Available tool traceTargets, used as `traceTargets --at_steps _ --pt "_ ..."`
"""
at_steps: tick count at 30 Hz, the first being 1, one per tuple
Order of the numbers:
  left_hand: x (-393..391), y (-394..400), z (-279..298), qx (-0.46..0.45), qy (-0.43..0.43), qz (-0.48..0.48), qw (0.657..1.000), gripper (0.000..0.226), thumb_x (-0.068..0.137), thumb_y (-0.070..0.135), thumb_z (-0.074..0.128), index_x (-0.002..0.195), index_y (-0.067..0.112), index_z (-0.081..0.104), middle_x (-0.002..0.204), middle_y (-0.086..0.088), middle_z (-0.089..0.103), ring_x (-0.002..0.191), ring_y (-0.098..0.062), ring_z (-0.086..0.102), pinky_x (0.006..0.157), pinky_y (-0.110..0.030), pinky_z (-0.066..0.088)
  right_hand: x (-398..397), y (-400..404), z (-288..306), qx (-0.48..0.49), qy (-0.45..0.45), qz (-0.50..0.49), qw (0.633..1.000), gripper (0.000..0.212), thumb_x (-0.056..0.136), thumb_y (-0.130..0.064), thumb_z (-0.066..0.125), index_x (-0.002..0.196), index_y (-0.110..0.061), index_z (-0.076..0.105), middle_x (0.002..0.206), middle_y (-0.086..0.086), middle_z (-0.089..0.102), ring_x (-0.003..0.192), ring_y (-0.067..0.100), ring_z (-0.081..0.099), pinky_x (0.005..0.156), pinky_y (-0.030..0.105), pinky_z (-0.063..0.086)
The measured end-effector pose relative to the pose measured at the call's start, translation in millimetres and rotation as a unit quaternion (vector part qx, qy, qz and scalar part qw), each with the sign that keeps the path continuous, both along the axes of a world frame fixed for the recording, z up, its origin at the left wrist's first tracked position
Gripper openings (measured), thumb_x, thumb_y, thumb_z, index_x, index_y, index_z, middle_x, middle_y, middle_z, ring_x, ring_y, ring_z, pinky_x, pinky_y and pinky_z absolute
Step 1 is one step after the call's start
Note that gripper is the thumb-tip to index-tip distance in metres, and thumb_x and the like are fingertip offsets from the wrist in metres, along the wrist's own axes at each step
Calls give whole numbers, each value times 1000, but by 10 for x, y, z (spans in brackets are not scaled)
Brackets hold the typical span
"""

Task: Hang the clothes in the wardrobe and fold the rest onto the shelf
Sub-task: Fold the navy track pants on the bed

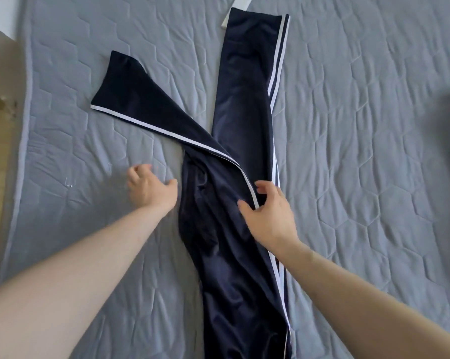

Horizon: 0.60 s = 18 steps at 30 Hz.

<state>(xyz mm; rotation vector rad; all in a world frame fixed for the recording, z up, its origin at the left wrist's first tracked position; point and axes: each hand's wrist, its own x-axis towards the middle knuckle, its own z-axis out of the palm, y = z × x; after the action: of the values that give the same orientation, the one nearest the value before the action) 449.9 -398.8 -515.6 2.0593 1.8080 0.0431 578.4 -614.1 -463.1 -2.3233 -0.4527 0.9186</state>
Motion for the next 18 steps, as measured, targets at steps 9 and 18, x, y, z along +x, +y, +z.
traceTargets --at_steps 9,18 --pt "418 366 -369 -214 194 21 957 130 84 64 67 157 10 -26 164 -12 -33 153 -41 -22 122 -59 -5 374 779 -380 20 -14 -43 999 9 97 -31 63 96 -25 70 78 -11 68 73 6 65 65 22 49" --pt "590 1163 -1420 -336 187 97 918 163 -5 36 83 150 33 33 162 -16 24 137 -52 33 103 -61 41 662 189 -279 -33 4 -187 982 13 97 -32 61 103 -21 64 94 -8 70 77 7 62 64 24 44"
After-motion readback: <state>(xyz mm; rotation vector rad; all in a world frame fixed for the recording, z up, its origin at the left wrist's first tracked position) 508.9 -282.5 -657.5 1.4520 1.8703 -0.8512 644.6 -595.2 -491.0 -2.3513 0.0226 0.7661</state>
